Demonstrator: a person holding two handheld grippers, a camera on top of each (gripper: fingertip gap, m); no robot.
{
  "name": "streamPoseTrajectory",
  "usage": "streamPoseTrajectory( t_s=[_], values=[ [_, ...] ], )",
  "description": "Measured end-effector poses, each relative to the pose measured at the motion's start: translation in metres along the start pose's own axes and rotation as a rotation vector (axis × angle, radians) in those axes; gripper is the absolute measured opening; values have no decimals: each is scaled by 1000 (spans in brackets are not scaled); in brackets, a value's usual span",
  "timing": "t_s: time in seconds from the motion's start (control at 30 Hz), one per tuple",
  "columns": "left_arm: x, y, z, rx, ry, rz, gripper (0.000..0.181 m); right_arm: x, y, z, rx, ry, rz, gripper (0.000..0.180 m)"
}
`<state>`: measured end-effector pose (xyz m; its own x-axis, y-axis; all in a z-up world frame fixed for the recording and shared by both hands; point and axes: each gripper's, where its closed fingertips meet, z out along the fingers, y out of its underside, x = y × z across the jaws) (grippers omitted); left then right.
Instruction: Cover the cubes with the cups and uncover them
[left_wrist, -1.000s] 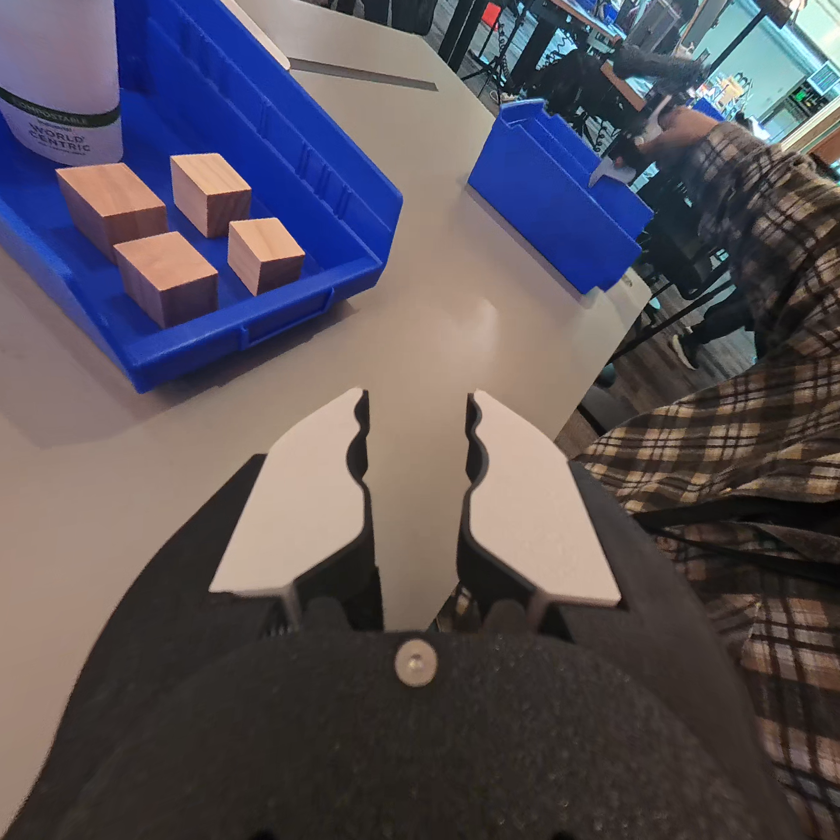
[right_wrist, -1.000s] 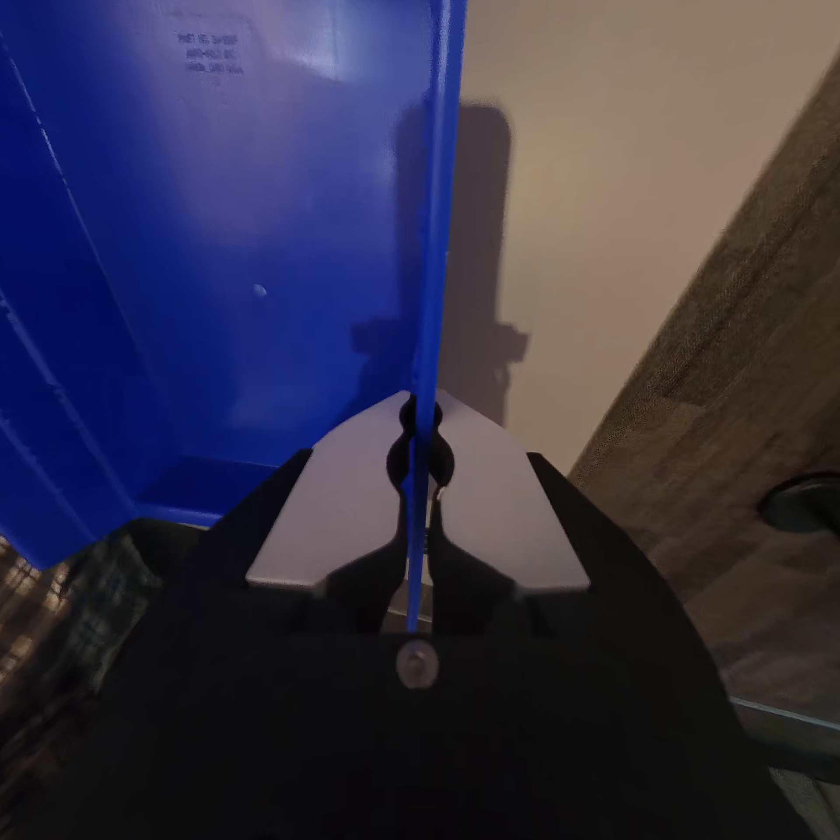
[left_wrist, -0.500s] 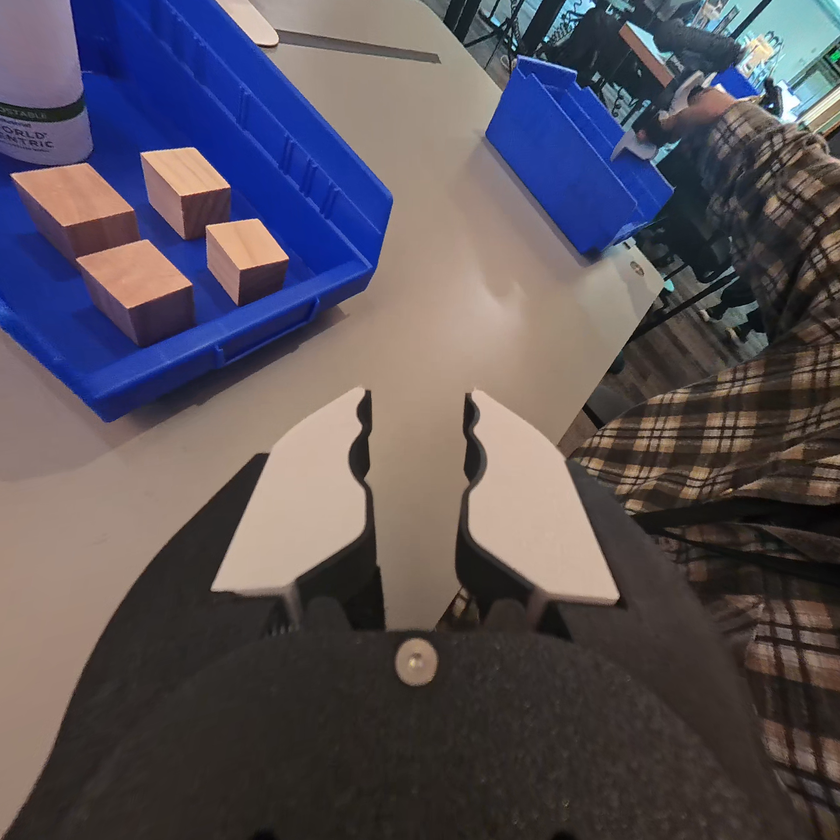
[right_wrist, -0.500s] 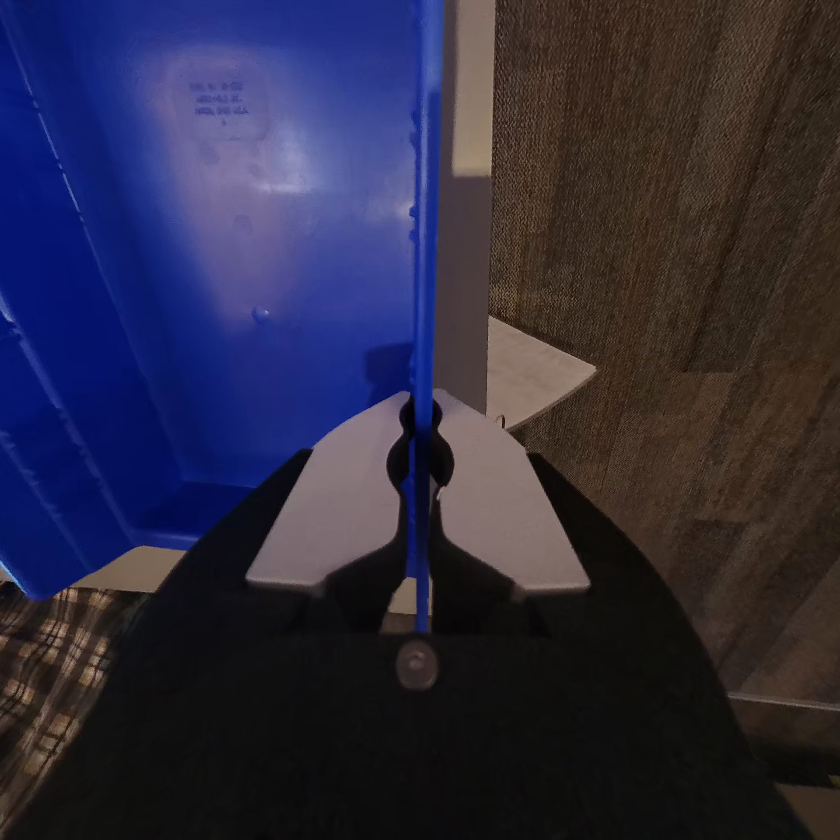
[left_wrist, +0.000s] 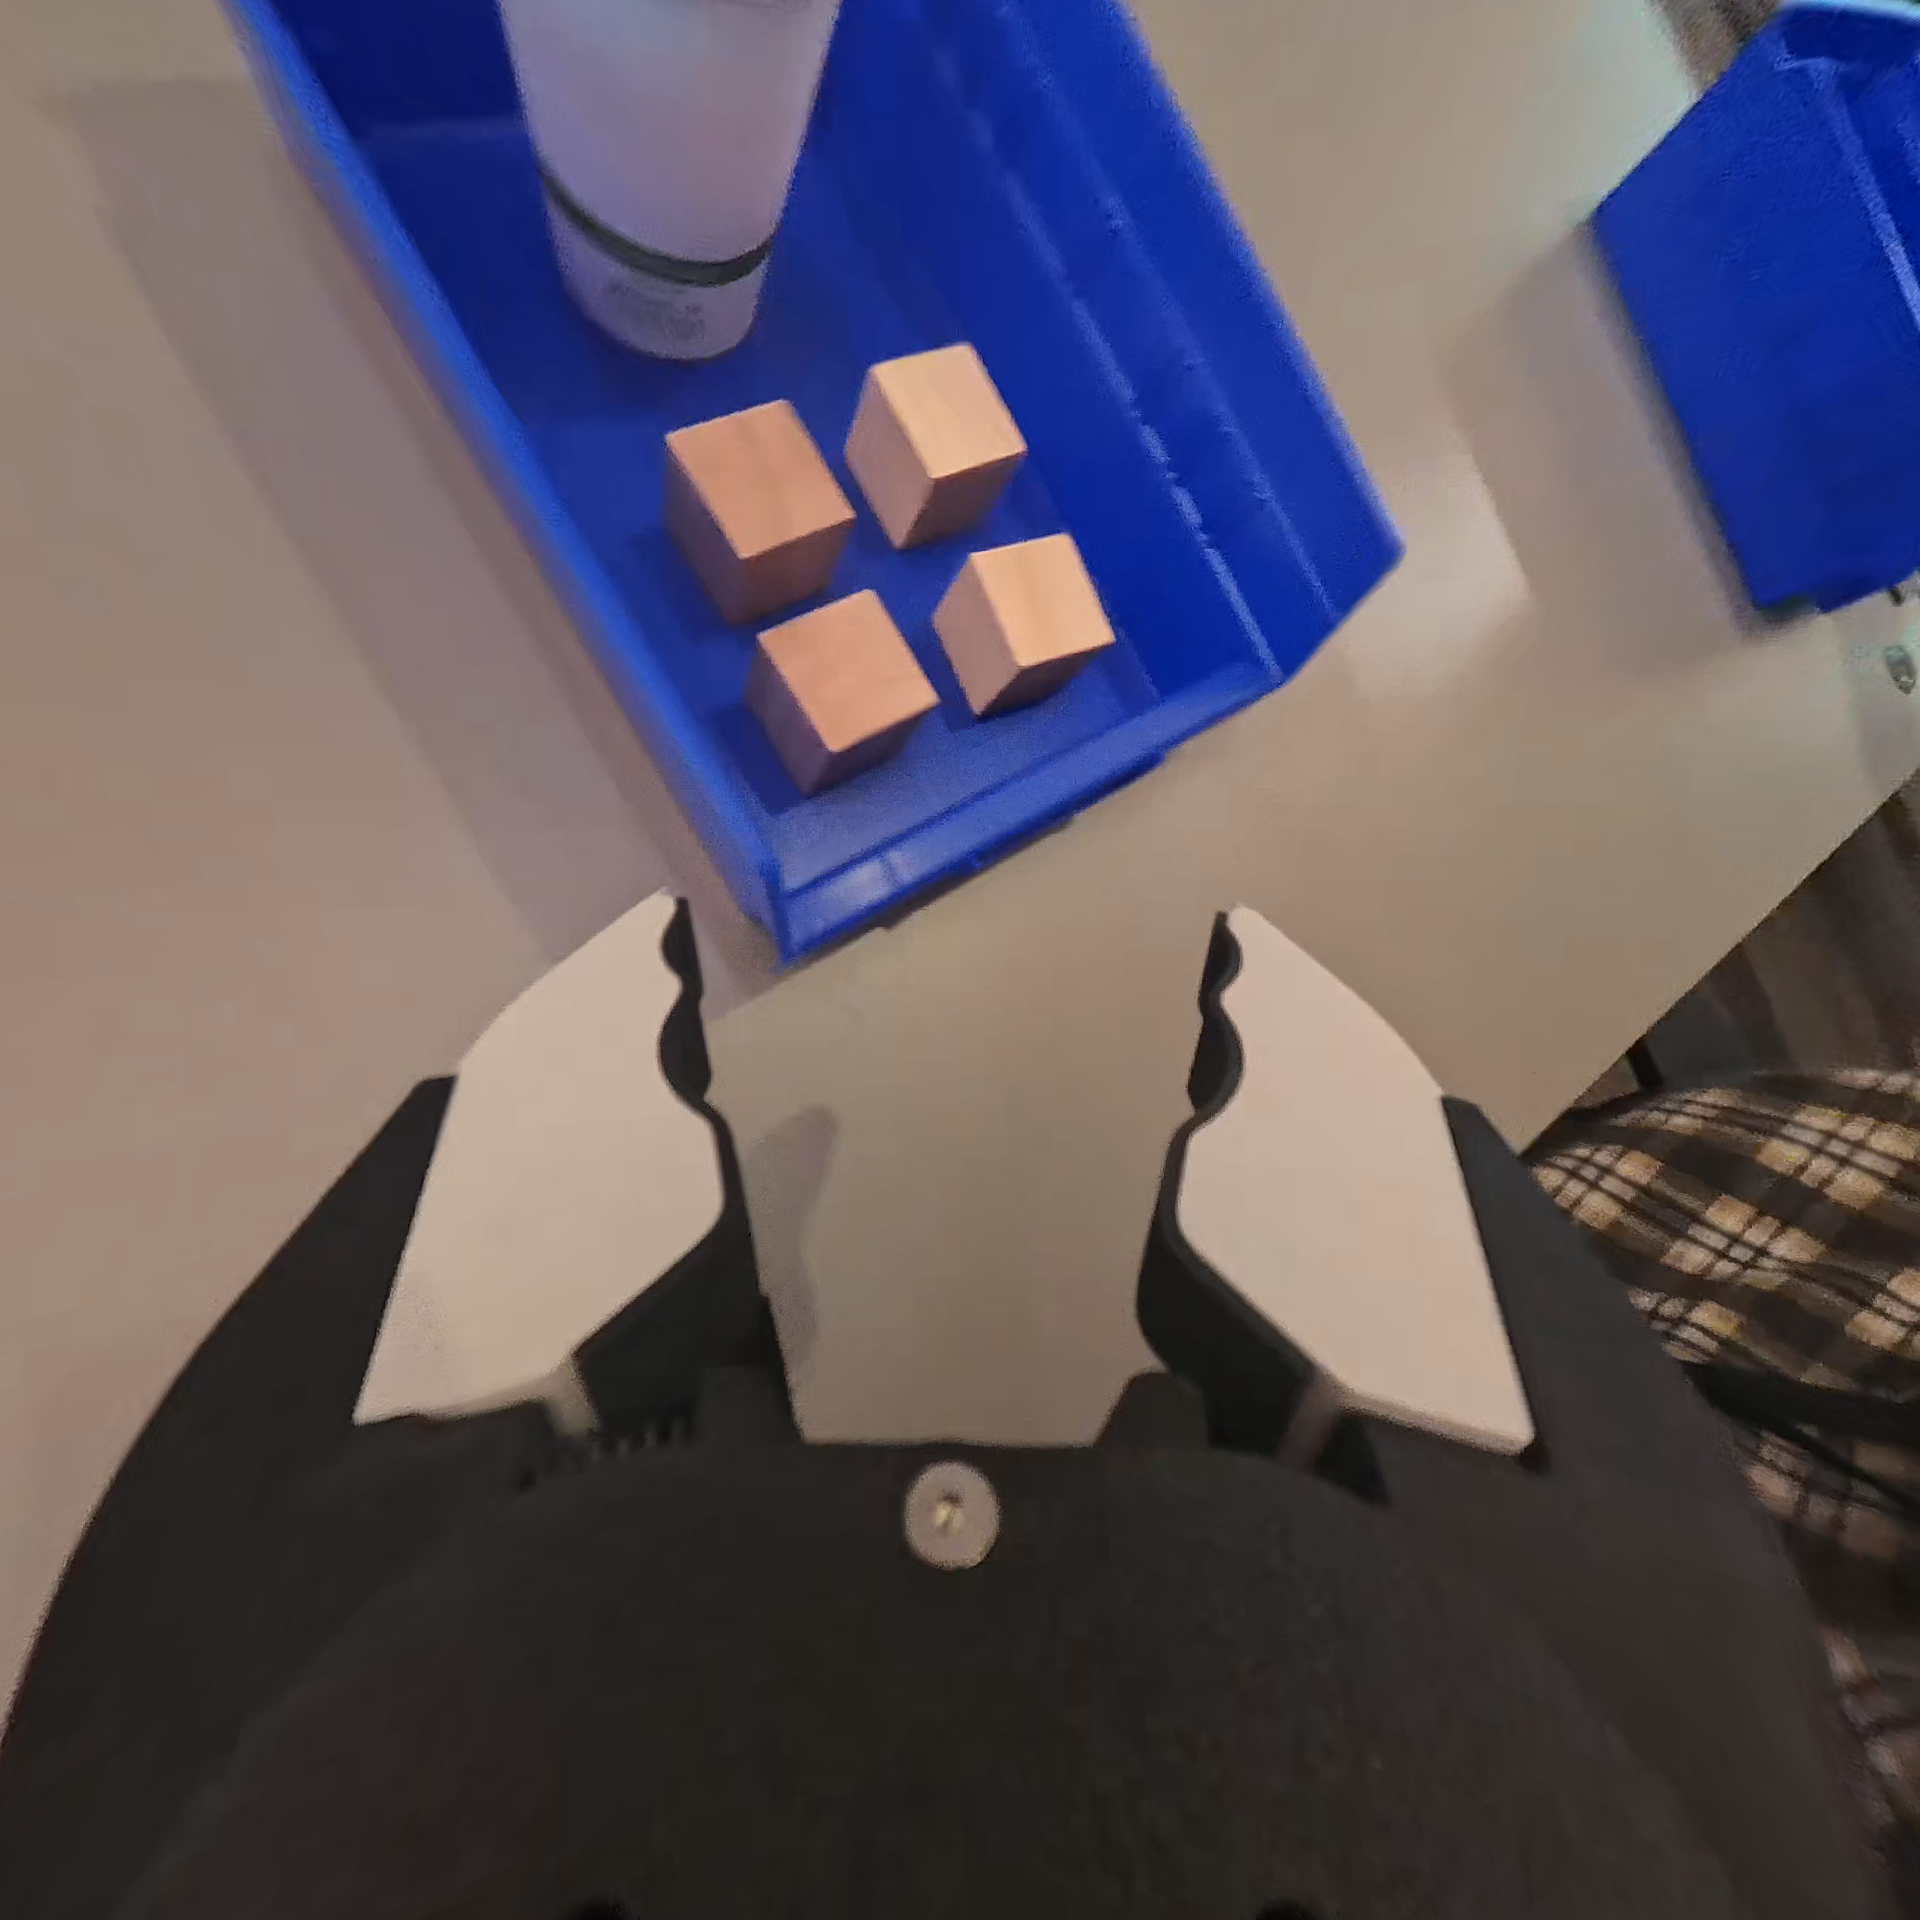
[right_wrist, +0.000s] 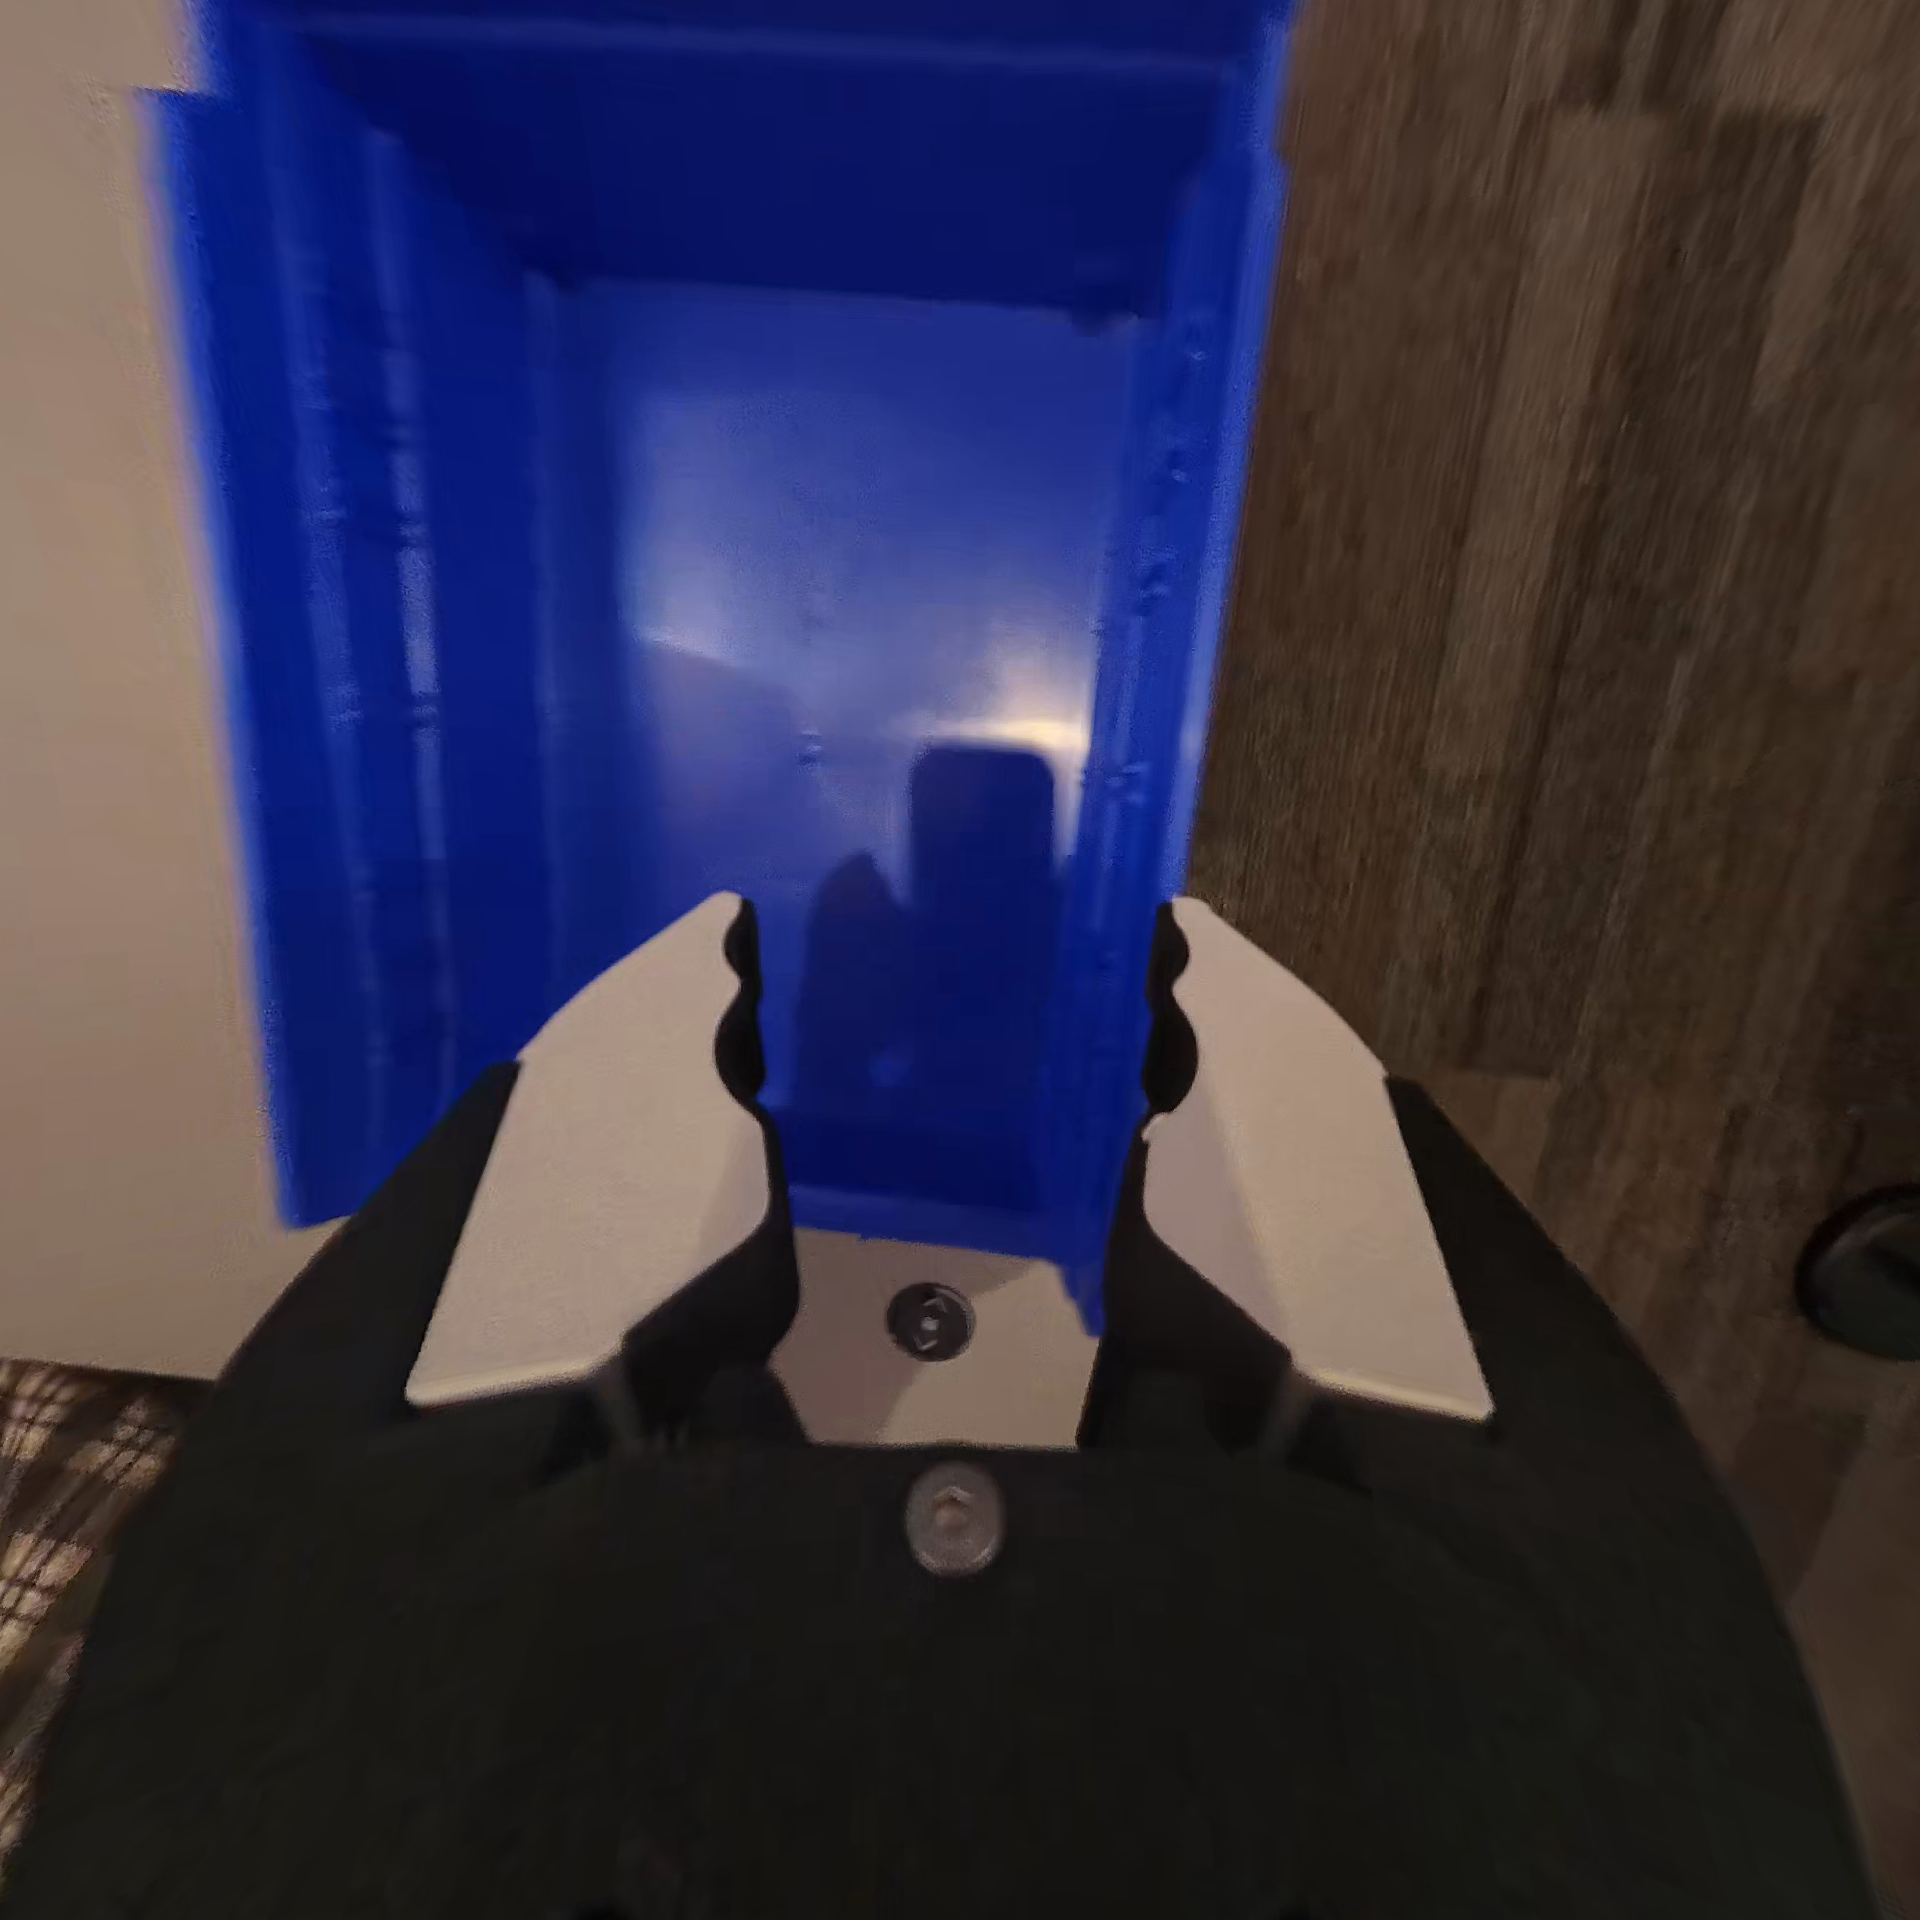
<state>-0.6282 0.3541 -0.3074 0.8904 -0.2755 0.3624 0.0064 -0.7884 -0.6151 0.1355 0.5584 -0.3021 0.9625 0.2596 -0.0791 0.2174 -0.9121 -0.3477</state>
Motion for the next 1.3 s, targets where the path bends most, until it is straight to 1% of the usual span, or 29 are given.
streamPoseTrajectory(
  t_s=[0.07,0.17,0.23,0.3,0.37,0.4,0.43,0.5,0.57,0.7,0.83,1.0,1.3],
  values=[
    [-10,-14,13,-58,9,-38,91,-33,5,-20,64,-35,-50,67],
    [-30,-34,36,-139,-56,-71,89,-87,24,-40,107,-109,-127,61],
    [-40,-44,54,-195,-93,-83,83,-120,37,-48,135,-153,-178,56],
    [-51,-46,71,-275,-135,-102,76,-148,50,-54,164,-195,-218,54],
    [-64,-40,84,-368,-180,-118,66,-173,64,-55,183,-244,-251,50],
    [-69,-36,89,-416,-190,-130,56,-184,71,-56,190,-269,-266,49],
    [-74,-32,93,-463,-201,-139,44,-194,77,-56,194,-289,-279,48],
    [-91,-24,92,-530,-264,-128,11,-207,87,-55,207,-309,-303,47],
    [-95,-25,92,-515,-249,-214,6,-216,92,-53,223,-329,-312,44],
    [-105,-19,80,-528,-274,-275,5,-229,99,-46,232,-399,-313,41],
    [-114,-1,60,-538,-287,-310,4,-237,105,-37,232,-440,-333,41],
    [-134,28,23,-525,-309,-344,4,-253,111,-28,223,-478,-364,40],
    [-192,73,-48,-477,-368,-448,4,-276,109,-24,240,-503,-367,41]
  ],
)
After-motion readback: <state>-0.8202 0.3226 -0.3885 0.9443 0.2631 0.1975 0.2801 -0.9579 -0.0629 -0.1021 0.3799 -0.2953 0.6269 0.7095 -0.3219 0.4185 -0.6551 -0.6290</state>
